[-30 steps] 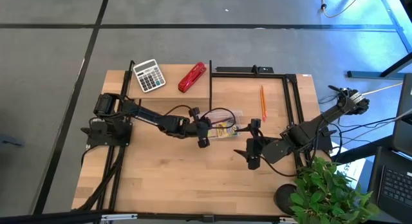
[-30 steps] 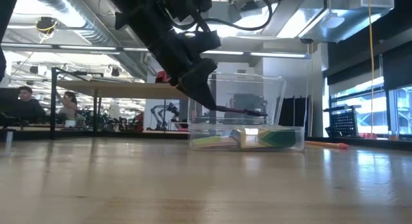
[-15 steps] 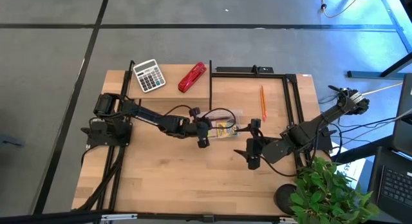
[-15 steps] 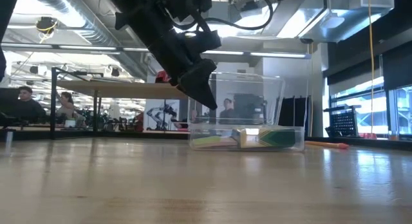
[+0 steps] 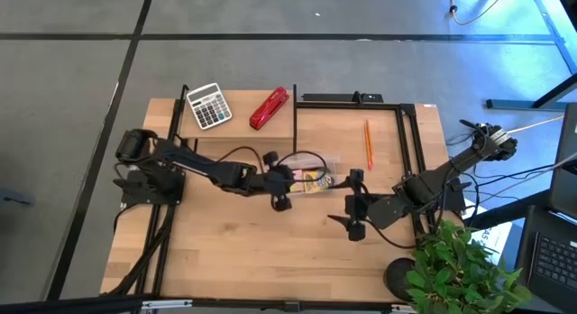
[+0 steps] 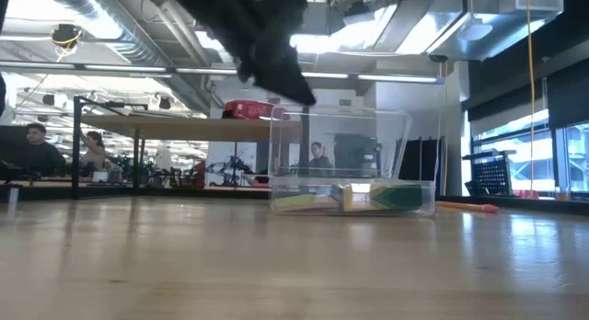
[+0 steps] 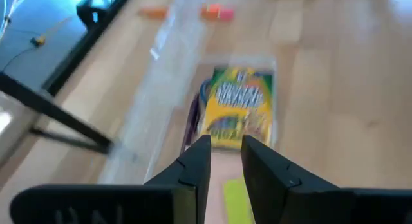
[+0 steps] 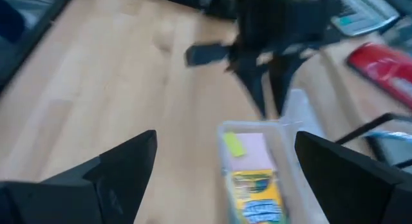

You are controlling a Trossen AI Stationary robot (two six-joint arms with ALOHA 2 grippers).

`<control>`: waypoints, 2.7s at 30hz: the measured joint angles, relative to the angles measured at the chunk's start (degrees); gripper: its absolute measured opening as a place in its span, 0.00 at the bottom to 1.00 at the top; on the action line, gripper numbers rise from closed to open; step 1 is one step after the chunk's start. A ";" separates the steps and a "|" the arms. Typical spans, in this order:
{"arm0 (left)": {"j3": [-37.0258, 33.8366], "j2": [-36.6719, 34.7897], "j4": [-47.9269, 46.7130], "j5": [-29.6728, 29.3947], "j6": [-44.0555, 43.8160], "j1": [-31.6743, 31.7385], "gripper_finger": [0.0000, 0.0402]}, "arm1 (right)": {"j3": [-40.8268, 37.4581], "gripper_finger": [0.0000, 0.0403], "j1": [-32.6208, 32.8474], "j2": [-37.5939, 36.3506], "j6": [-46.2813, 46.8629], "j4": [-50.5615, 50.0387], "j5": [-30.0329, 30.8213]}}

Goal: Pack school essentials
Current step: Put the top orange pencil into the supply box

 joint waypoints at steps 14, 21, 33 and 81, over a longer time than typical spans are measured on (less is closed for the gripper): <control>0.00 -8.63 -0.33 0.02 -1.88 -7.45 0.19 | 0.02 0.92 -0.64 0.00 15.61 2.73 0.98; -0.02 -8.83 -0.25 -0.38 -3.32 -9.60 0.19 | 0.02 0.92 -4.83 -0.09 16.92 1.91 7.74; -0.06 -8.81 0.10 -0.35 -6.54 -10.75 0.19 | 0.02 0.92 -16.05 -2.19 28.06 -1.31 1.07; -0.07 -8.79 0.27 -0.68 -8.94 -12.24 0.19 | -10.92 0.92 -49.27 0.28 46.99 -29.89 -6.93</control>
